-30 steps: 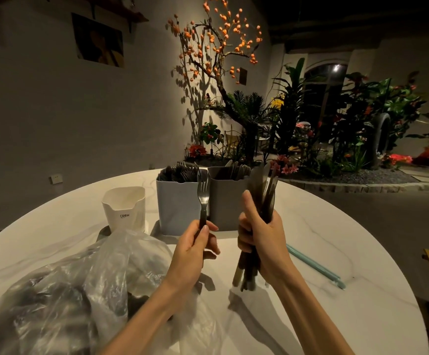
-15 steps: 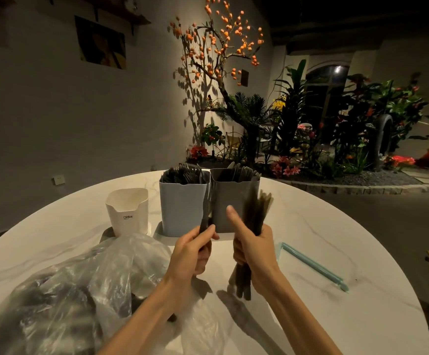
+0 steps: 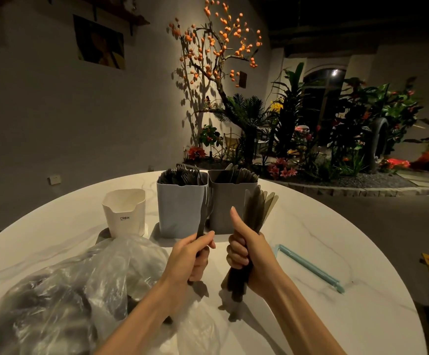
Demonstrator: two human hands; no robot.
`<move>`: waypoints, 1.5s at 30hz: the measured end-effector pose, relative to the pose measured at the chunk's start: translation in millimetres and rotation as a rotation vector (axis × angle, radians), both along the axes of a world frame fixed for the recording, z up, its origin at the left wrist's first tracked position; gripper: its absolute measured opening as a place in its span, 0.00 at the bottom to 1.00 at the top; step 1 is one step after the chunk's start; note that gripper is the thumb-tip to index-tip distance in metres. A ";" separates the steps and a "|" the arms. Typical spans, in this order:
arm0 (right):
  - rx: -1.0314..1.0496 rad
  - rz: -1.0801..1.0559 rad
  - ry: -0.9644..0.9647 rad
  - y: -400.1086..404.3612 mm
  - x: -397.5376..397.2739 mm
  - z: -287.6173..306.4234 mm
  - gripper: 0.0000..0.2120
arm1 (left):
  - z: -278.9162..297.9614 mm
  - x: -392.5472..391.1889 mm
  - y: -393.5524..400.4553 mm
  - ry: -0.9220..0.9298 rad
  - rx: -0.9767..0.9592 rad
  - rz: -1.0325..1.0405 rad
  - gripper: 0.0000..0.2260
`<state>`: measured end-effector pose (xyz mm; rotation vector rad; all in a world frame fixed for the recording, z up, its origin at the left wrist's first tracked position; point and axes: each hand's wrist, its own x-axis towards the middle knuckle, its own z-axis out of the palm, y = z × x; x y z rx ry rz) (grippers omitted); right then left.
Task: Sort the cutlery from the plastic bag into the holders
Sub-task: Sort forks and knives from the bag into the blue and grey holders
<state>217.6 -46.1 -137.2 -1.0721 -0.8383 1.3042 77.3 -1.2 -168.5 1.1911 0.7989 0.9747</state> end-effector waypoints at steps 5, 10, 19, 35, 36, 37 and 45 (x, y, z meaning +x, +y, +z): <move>-0.008 0.001 0.020 1.7 -1.9 -1.0 0.27 | 0.1 1.7 -1.4 0.047 -0.013 0.009 0.14; 0.001 0.047 0.037 0.7 2.5 -0.2 0.29 | -0.4 1.4 1.5 0.028 -0.018 -0.016 0.14; 0.044 0.032 0.054 -0.9 8.2 -4.1 0.31 | -3.7 1.3 0.7 0.008 -0.016 -0.007 0.13; 0.366 -0.342 -0.019 131.8 37.5 160.1 0.26 | 143.5 4.0 81.0 0.037 0.227 0.074 0.11; 0.345 -0.371 -0.017 142.3 36.4 159.9 0.26 | 145.6 4.5 84.1 0.044 0.225 0.082 0.11; 0.317 -0.393 -0.013 151.2 34.3 157.4 0.25 | 145.8 4.8 86.5 0.049 0.220 0.089 0.11; 0.227 -0.376 -0.140 186.9 21.6 124.9 0.17 | 136.0 0.4 103.7 0.069 0.158 0.111 0.12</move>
